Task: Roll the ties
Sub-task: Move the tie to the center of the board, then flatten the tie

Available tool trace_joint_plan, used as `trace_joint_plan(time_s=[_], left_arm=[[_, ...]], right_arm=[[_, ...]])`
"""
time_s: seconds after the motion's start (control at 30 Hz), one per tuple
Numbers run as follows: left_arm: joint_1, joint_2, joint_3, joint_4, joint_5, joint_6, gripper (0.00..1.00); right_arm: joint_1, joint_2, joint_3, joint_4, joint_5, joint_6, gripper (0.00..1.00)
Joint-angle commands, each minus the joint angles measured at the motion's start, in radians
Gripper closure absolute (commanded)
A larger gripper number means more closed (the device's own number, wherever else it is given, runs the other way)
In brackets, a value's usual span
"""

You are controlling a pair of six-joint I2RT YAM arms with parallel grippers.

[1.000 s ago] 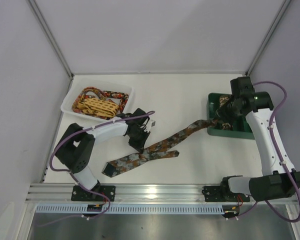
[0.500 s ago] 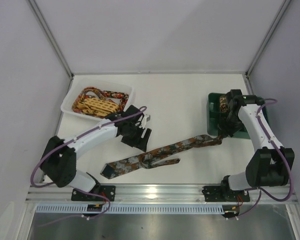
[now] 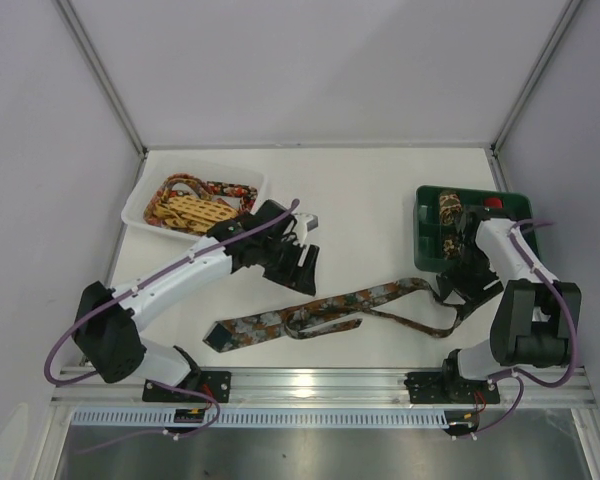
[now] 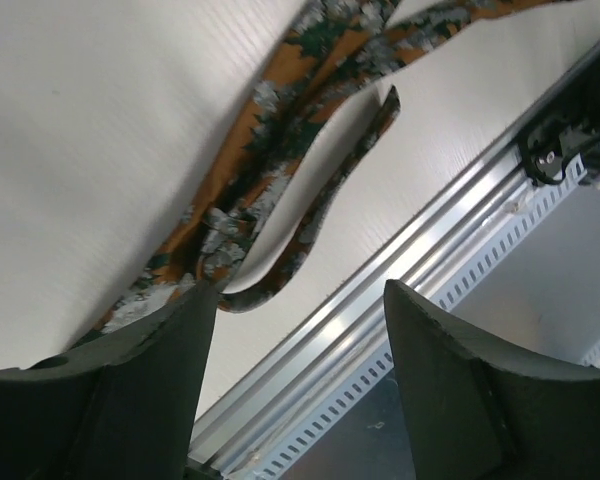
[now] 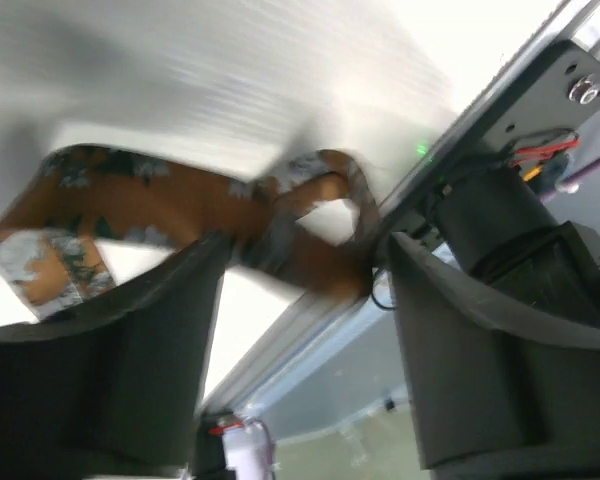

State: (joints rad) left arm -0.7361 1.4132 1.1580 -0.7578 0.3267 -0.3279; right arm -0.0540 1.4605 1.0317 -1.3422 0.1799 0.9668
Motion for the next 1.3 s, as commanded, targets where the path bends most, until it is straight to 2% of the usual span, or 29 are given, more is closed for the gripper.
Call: trace_joint_plan(time_s=[0.0, 0.1, 0.2, 0.27, 0.33, 0.37, 0.43, 0.47, 0.67, 0.83, 1.27], left_arm=[[-0.069, 0.032, 0.039, 0.011, 0.034, -0.028, 0.26], [-0.108, 0.044, 0.042, 0.052, 0.070, -0.016, 0.25], [-0.152, 0.052, 0.023, 0.133, 0.103, 0.003, 0.28], [-0.196, 0.078, 0.014, 0.159, 0.104, 0.016, 0.34], [-0.239, 0.108, 0.016, 0.184, 0.068, 0.035, 0.45], [-0.249, 0.145, 0.011, 0.193, 0.068, 0.041, 0.48], [-0.273, 0.185, 0.017, 0.210, 0.067, 0.050, 0.54], [-0.279, 0.213, 0.022, 0.215, 0.069, 0.052, 0.55], [-0.313, 0.331, 0.069, 0.253, 0.052, 0.038, 0.50], [-0.318, 0.394, 0.092, 0.273, 0.026, 0.039, 0.49], [-0.325, 0.392, 0.129, 0.278, -0.046, 0.039, 0.50]], right_arm=[[0.023, -0.015, 0.128, 0.008, 0.110, -0.092, 0.19], [0.049, -0.017, 0.229, 0.017, 0.136, -0.213, 0.08], [0.051, -0.032, 0.312, 0.035, 0.087, -0.316, 0.06], [0.051, -0.048, 0.340, 0.055, -0.010, -0.387, 0.06], [0.051, -0.089, 0.367, 0.086, -0.089, -0.419, 0.07], [0.051, -0.107, 0.366, 0.107, -0.202, -0.454, 0.07], [0.051, -0.164, 0.358, 0.143, -0.266, -0.459, 0.07], [0.049, -0.182, 0.352, 0.152, -0.319, -0.462, 0.07], [0.034, -0.264, 0.294, 0.167, -0.413, -0.464, 0.08], [0.033, -0.289, 0.280, 0.161, -0.436, -0.471, 0.08], [0.042, -0.264, 0.271, 0.187, -0.500, -0.474, 0.09]])
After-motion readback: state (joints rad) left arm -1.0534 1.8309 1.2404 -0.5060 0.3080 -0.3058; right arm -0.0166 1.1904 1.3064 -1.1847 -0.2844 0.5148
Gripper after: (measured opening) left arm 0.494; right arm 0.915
